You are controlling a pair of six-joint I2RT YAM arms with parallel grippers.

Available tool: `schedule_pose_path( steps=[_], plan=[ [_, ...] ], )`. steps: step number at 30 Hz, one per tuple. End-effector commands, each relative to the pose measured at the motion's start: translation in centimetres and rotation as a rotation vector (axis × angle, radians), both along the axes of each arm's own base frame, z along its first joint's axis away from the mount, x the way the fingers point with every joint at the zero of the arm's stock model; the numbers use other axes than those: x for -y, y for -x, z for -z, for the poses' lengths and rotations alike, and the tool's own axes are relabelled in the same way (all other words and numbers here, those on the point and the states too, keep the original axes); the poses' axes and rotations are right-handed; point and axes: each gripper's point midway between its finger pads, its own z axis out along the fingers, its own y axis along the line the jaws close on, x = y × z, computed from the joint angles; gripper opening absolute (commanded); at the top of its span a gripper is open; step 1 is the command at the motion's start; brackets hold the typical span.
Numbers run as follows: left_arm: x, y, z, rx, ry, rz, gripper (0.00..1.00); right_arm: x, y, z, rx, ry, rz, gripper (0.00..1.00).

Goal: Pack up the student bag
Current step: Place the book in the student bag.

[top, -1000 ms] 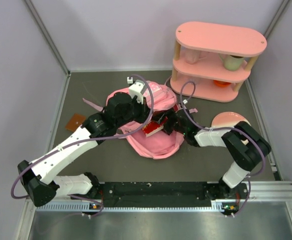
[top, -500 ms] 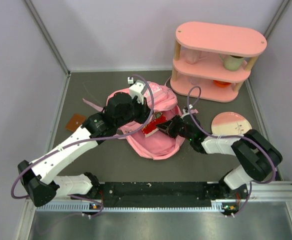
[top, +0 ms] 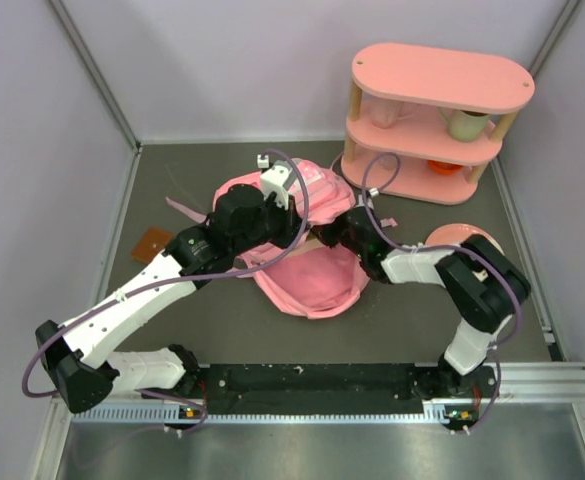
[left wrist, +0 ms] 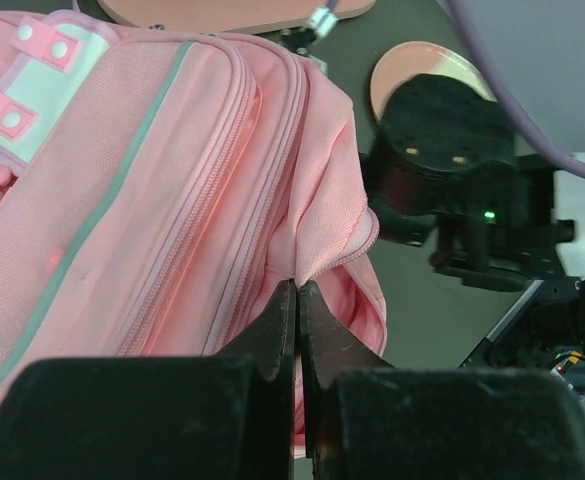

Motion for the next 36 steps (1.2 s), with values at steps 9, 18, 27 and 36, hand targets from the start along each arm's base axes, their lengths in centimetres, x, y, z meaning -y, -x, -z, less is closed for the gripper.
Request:
schedule_pose_path(
  steps=[9,18,27,36],
  plan=[
    [1.7,0.5,-6.1,0.114,0.201,0.053,0.00,-0.1,-0.5,1.2,0.050,-0.010,0.027,0.43],
    [1.6,0.1,-4.8,0.098,0.177,0.030,0.00,2.1,6.2,-0.4,0.097,0.187,-0.186,0.79],
    [1.6,-0.2,-3.4,0.088,0.161,0.024,0.00,10.3,12.5,0.1,0.172,0.445,-0.107,0.80],
    [5.2,2.5,1.7,-0.110,0.102,0.257,0.40,20.4,13.4,-1.0,0.192,0.501,0.296,0.99]
  ],
)
